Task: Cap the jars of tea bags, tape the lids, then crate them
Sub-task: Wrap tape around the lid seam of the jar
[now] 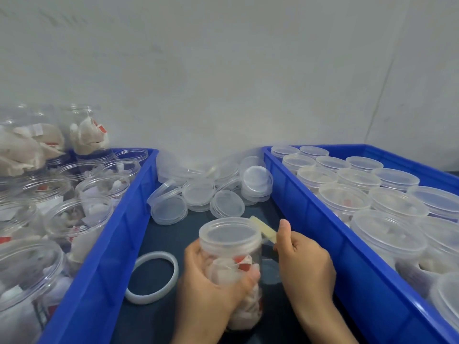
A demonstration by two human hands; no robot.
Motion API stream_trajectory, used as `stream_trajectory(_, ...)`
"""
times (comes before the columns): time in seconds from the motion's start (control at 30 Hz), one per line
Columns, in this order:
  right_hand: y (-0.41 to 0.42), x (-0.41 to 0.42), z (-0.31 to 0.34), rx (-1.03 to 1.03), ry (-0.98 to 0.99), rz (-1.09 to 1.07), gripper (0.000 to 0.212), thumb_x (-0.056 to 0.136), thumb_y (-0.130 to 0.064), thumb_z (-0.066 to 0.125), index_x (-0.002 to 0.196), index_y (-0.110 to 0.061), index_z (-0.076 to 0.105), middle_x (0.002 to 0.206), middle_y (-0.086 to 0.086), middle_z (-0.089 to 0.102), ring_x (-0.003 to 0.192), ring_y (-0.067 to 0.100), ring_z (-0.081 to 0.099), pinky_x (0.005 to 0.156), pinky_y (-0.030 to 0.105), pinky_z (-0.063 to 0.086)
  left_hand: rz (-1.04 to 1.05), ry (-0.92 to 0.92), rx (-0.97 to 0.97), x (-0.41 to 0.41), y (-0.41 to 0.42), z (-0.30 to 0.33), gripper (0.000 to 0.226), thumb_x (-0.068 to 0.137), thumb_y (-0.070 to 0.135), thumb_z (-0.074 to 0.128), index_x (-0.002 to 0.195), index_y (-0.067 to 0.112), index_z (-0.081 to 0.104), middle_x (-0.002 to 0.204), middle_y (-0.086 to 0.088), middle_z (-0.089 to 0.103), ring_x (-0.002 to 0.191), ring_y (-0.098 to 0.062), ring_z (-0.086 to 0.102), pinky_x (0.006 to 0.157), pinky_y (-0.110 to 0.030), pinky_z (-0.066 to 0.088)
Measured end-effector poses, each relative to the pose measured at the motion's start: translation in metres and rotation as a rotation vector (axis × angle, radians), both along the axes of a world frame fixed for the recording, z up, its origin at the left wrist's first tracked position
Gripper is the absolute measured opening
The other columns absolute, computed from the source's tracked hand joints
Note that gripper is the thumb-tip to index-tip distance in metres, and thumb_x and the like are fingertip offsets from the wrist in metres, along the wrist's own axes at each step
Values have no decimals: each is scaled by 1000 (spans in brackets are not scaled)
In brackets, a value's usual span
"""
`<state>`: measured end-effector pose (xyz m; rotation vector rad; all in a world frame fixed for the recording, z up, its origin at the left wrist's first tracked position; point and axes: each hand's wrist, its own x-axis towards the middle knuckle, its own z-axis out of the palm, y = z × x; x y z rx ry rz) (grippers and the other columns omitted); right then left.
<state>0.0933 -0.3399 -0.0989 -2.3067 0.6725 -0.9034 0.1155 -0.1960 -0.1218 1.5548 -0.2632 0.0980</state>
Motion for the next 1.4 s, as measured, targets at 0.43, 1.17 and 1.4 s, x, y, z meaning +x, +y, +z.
stream_trajectory(0.43, -9, -1, 1, -220, -111, 4, 64, 93, -56, 22, 44, -20, 43, 44, 2, 43, 48, 22, 44, 53, 30, 31, -256, 160, -144, 1, 15, 23, 88, 29, 49, 80, 108, 18, 59, 91, 2, 74, 84, -13, 71, 60, -16, 52)
stream_trajectory(1.17, -25, -13, 20, 209, -180, 484, 36, 59, -61, 59, 82, -34, 65, 76, -12, 67, 68, 8, 61, 62, 29, 52, -551, 294, -468, 12, 26, 32, 71, 25, 54, 91, 84, 18, 77, 89, -25, 70, 74, -36, 70, 58, -40, 57)
stream_trajectory(1.4, -30, -10, 12, -266, -185, 337, 42, 79, -52, 50, 94, -18, 71, 76, -7, 65, 65, 19, 60, 62, 45, 53, -569, 325, -416, 8, 25, 35, 73, 22, 55, 90, 83, 17, 76, 91, -26, 70, 77, -40, 69, 60, -45, 58)
